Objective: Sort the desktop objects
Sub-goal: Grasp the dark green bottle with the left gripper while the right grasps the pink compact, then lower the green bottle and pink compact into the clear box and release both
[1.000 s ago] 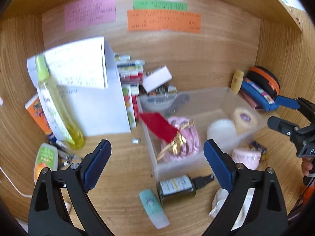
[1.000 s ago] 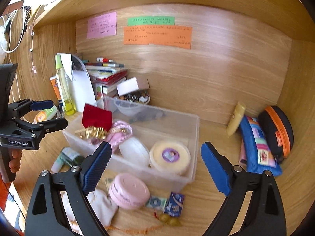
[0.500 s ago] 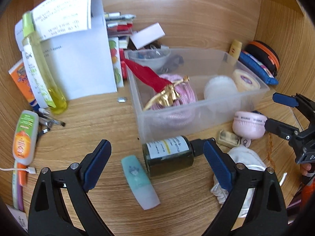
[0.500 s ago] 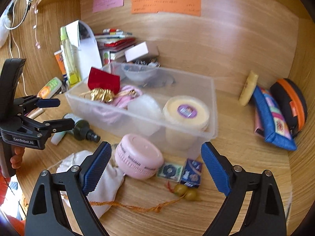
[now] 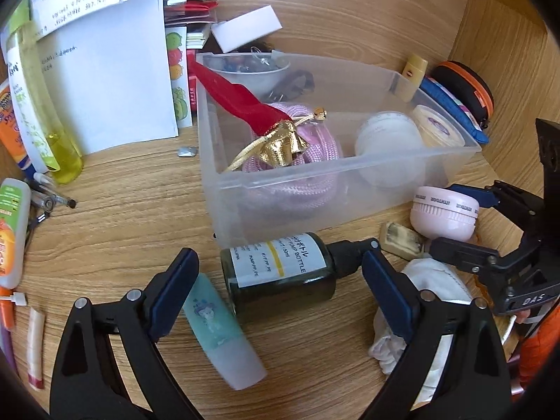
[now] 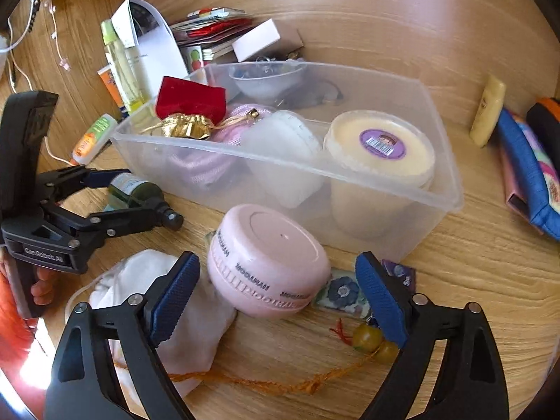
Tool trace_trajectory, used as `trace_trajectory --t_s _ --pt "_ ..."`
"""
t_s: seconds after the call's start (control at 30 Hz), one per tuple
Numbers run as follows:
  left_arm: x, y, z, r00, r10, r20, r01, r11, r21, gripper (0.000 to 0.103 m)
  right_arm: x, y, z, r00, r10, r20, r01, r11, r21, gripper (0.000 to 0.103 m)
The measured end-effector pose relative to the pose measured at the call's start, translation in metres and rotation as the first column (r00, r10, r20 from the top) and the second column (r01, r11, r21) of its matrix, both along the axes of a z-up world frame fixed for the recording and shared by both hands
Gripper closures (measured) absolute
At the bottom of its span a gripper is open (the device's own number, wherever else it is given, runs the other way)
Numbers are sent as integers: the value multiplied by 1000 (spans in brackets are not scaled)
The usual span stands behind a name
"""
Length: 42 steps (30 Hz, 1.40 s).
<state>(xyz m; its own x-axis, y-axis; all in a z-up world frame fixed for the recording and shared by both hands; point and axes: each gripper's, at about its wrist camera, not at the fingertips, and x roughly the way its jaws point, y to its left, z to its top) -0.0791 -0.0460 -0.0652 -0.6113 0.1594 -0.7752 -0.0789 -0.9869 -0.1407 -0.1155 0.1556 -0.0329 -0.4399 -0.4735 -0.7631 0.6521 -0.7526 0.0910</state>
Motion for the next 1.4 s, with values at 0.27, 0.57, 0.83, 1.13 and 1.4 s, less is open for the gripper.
trace_trajectory --t_s 0.27,0.57,0.83,1.13,1.4 --pt "5 -4 4 1000 3 -19 -3 1000 7 24 2 -4 0 1000 16 -17 -16 1000 1 40" --pt "24 -12 17 997 27 -66 -25 1000 18 24 8 13 16 999 -12 -32 9 998 -65 40" --pt "38 -11 40 989 43 -141 -38 999 33 24 22 33 43 994 -55 -91 43 991 -123 40" --pt "28 -8 77 968 51 -247 -40 998 47 24 13 41 82 976 -110 -188 73 979 -191 40" --pt "-7 -6 109 953 50 -300 -41 998 38 24 -19 29 98 967 -129 -219 87 977 -196 40"
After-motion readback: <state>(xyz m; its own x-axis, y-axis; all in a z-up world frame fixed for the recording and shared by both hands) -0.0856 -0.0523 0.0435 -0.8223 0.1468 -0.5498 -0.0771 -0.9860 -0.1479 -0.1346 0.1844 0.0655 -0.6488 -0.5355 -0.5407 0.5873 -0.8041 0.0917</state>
